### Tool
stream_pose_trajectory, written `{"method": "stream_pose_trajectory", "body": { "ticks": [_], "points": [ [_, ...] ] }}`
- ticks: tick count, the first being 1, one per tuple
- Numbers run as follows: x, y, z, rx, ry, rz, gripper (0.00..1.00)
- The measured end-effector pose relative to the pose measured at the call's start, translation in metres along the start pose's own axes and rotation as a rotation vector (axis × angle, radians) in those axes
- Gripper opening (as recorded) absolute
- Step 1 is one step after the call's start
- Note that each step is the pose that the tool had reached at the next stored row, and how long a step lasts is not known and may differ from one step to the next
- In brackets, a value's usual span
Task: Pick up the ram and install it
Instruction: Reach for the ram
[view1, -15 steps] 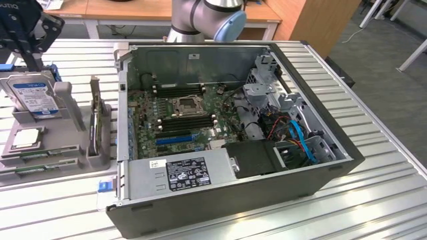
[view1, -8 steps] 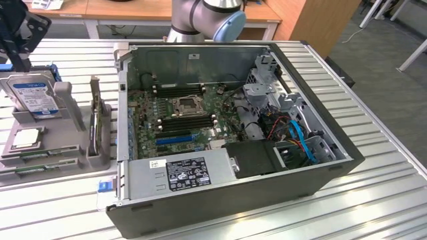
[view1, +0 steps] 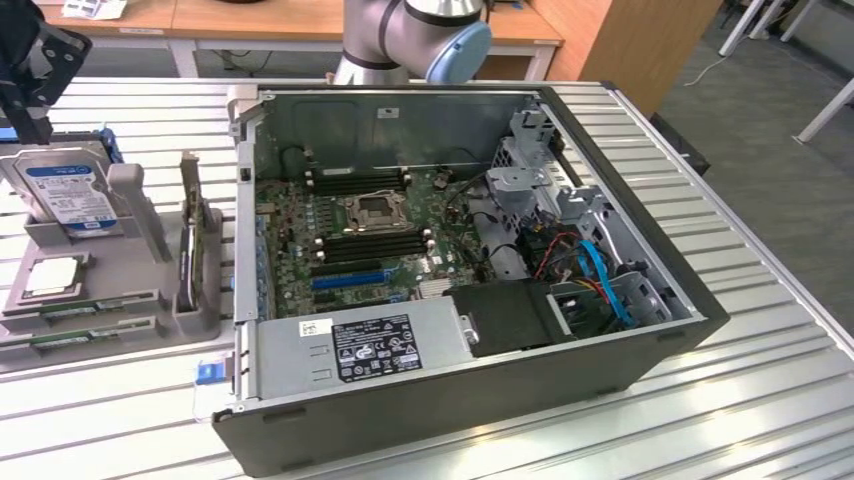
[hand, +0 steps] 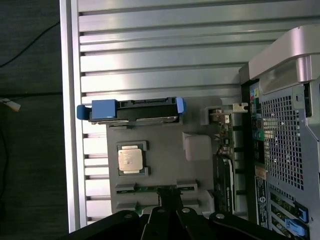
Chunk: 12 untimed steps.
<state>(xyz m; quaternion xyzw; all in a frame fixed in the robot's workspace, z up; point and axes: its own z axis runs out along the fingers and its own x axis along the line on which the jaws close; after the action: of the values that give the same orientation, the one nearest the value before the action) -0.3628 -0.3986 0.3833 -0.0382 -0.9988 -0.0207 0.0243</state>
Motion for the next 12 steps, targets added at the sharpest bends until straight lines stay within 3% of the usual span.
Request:
{"method": "stream_pose_trajectory", "body": {
  "ticks": [12],
  "points": [
    [0.0067,-0.0005,0.0003,0.0000,-0.0003,0.000,0.10]
  ]
}}
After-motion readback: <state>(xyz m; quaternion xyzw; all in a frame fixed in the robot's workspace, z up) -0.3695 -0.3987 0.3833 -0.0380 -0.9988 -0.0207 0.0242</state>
